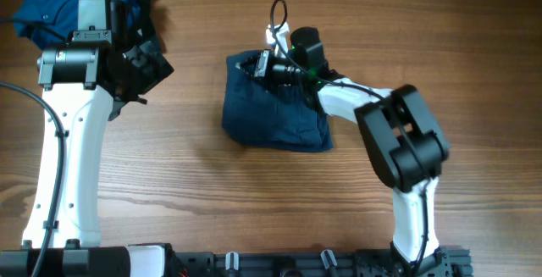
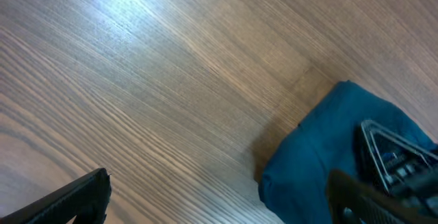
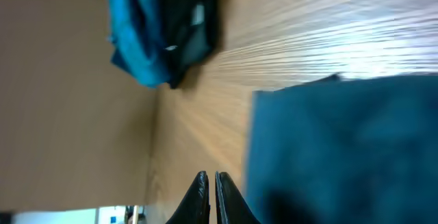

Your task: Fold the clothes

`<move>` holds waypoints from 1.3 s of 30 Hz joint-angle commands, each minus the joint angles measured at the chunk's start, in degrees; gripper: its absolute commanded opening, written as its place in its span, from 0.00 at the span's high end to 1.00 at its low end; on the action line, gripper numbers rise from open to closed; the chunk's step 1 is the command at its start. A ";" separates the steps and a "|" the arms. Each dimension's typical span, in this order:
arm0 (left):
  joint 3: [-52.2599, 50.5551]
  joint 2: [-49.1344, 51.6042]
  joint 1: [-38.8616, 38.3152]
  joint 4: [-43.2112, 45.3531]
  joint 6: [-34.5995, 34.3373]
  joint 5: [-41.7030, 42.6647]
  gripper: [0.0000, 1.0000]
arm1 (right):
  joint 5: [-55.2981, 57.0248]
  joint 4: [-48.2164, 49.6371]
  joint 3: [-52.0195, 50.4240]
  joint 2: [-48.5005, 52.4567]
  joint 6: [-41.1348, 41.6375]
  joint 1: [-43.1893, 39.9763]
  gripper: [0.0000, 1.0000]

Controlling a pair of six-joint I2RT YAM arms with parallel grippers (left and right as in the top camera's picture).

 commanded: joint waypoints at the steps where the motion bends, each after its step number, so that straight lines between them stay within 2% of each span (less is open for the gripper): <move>1: -0.04 0.37 0.24 -0.76 -0.13 -0.96 0.00 | 3.80 0.55 2.89 3.50 0.20 0.26 0.94; 8: -0.04 0.37 0.24 -1.03 -0.13 -0.96 0.00 | 11.91 -11.10 2.91 4.09 -2.60 0.07 0.90; 14: -0.04 0.37 0.24 -1.55 -0.13 -0.94 0.00 | 16.90 -23.26 2.91 4.11 -9.09 -1.11 0.90; 17: -0.04 0.37 0.24 -1.64 -0.13 -0.96 0.00 | 9.40 -20.72 2.93 3.41 -11.52 -2.58 0.91; 20: -0.04 0.37 0.24 -1.64 -0.11 -0.96 0.00 | -1.36 -11.52 2.93 -0.37 -6.88 -5.79 0.89; 24: -0.04 0.37 0.24 -1.62 -0.13 -0.96 0.00 | -8.57 -4.52 2.93 -6.73 -1.92 -9.86 0.86; 30: -0.04 0.37 0.24 -1.60 -0.13 -0.96 0.00 | -11.87 -9.51 2.91 -13.20 -4.68 -14.34 0.82; 35: -0.04 0.37 0.24 -1.49 -0.13 -0.96 0.00 | -9.03 -18.78 2.91 -11.23 -11.45 -14.25 0.80; 39: -0.04 0.37 0.24 -1.44 -0.13 -0.96 0.00 | -6.62 -22.32 2.89 -7.34 -11.39 -13.79 0.81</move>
